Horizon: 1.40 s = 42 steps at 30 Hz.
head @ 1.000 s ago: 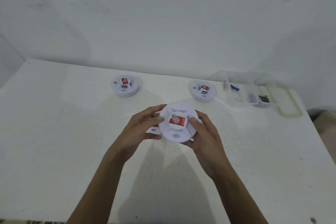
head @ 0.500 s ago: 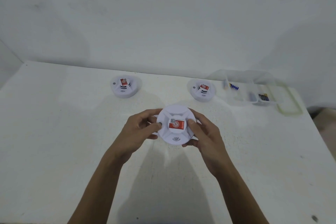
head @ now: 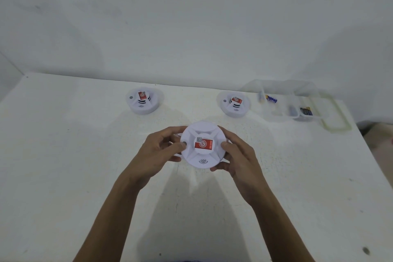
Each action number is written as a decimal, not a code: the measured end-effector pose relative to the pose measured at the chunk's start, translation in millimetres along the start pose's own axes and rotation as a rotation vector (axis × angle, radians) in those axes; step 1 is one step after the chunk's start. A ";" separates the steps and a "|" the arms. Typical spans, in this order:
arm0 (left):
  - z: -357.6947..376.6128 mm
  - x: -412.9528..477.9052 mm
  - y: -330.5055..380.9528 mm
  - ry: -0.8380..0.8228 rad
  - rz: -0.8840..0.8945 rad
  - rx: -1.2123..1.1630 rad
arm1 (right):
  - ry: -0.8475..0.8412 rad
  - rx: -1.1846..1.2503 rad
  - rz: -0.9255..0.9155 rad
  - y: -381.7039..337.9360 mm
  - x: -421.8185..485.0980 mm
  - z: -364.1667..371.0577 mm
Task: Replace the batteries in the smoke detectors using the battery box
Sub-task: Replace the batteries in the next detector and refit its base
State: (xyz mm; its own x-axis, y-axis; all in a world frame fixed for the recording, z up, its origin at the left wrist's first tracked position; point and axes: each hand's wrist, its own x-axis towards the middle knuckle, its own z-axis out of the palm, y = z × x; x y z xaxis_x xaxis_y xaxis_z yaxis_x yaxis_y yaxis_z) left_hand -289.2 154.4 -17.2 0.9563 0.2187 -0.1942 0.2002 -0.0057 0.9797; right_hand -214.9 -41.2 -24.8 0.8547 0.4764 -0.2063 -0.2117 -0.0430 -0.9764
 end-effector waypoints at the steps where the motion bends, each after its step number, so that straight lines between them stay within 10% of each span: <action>1: -0.1 0.0 0.5 -0.004 0.002 0.001 | 0.001 0.007 -0.001 0.4 0.3 -0.2; 42: 0.4 -4.7 1.6 -0.010 -0.020 -0.019 | 0.013 0.039 0.006 -2.2 -1.8 -1.8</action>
State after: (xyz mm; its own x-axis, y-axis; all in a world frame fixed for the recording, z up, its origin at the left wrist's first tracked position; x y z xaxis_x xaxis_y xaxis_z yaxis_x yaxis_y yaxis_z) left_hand -293.3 153.0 -14.7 0.9542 0.2084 -0.2145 0.2158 0.0170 0.9763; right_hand -215.2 -43.6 -22.4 0.8596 0.4644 -0.2133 -0.2350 -0.0114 -0.9719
